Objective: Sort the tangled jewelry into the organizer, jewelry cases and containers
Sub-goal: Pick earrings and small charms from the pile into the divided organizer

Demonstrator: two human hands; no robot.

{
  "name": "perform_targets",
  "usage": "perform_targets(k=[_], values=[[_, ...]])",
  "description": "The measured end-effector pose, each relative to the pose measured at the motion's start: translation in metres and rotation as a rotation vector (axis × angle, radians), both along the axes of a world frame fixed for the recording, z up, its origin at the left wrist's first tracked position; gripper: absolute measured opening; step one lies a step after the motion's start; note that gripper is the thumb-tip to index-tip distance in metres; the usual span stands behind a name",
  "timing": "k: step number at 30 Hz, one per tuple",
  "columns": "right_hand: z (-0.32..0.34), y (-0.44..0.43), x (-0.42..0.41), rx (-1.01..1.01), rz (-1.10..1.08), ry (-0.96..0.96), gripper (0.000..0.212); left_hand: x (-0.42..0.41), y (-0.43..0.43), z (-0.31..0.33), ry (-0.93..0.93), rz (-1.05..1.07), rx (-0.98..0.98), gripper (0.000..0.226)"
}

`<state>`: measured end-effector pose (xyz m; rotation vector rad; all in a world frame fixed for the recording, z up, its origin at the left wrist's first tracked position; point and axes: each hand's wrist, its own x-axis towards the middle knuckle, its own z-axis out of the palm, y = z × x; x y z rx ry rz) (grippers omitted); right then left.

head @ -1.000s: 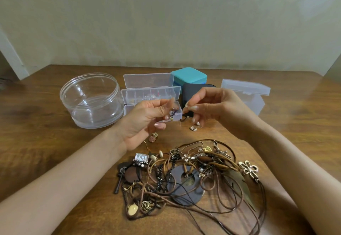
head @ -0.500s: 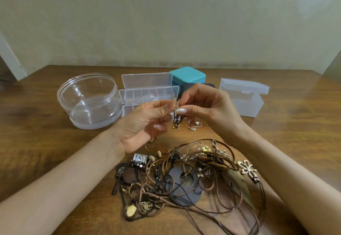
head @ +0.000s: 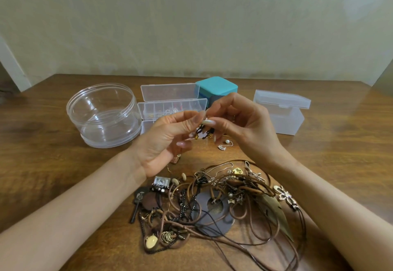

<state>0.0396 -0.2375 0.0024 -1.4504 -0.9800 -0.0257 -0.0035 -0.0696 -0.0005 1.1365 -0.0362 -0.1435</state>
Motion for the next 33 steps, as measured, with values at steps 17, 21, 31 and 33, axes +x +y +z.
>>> perform_targets(k=[17,21,31,33], values=[[-0.007,0.001,0.007,0.017,0.032,0.120,0.009,-0.010,-0.014,0.010,-0.037,0.070,0.218,0.027],[-0.007,0.002,0.006,0.056,-0.005,0.098,0.011,-0.009,-0.011,0.011,-0.027,0.086,0.086,0.015],[-0.001,-0.003,0.009,-0.014,0.024,0.098,0.014,-0.008,-0.006,0.013,-0.091,0.035,0.116,0.015],[0.002,-0.005,0.009,-0.017,0.038,0.098,0.016,-0.008,-0.007,0.014,-0.091,0.021,0.108,0.013]])
